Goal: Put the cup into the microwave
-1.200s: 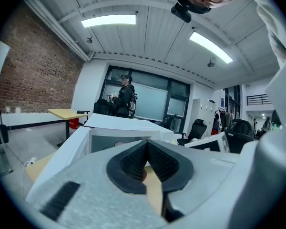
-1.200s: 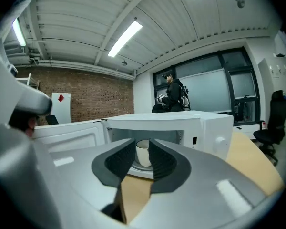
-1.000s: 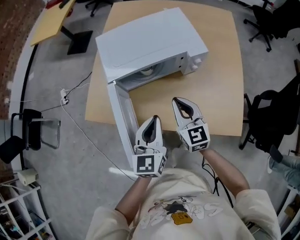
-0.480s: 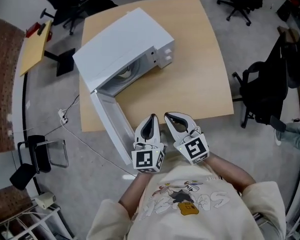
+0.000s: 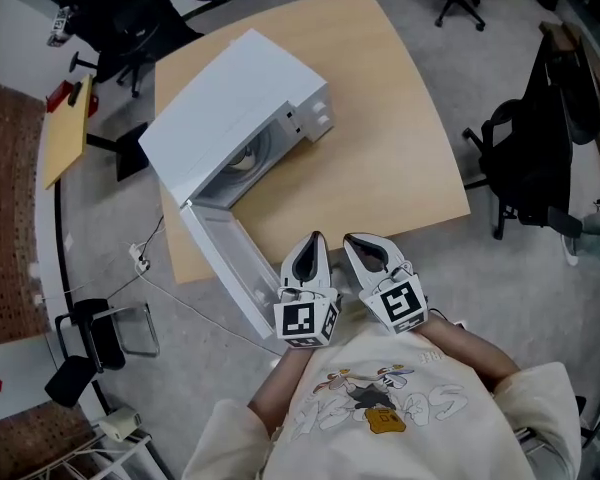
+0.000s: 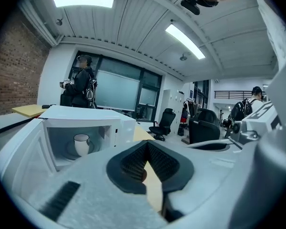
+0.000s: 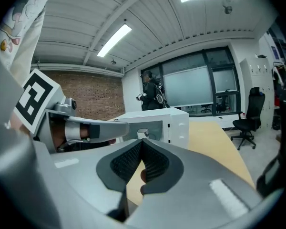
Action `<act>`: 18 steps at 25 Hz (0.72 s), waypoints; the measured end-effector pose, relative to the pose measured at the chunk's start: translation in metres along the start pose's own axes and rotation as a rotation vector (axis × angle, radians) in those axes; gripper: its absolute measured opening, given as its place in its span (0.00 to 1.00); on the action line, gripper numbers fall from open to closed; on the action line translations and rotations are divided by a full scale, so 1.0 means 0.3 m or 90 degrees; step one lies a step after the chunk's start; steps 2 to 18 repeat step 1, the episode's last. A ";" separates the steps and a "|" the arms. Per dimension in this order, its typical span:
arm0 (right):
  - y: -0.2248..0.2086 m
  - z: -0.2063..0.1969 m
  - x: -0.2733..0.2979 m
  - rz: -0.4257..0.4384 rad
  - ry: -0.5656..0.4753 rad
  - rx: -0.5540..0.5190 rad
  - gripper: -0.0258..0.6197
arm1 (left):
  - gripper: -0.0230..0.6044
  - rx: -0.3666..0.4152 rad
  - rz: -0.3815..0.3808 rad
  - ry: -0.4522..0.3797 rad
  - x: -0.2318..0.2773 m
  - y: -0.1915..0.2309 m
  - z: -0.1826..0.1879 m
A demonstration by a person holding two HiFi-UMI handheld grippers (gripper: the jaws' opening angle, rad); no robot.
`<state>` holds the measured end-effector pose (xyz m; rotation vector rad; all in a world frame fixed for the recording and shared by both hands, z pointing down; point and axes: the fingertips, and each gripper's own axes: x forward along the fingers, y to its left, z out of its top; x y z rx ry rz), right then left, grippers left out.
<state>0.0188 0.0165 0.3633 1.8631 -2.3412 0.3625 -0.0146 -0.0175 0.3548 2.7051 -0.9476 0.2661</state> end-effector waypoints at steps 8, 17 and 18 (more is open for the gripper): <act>-0.010 -0.009 -0.003 -0.010 0.006 0.007 0.05 | 0.04 -0.002 -0.002 0.002 0.001 -0.004 -0.005; -0.010 -0.009 -0.003 -0.010 0.006 0.007 0.05 | 0.04 -0.002 -0.002 0.002 0.001 -0.004 -0.005; -0.010 -0.009 -0.003 -0.010 0.006 0.007 0.05 | 0.04 -0.002 -0.002 0.002 0.001 -0.004 -0.005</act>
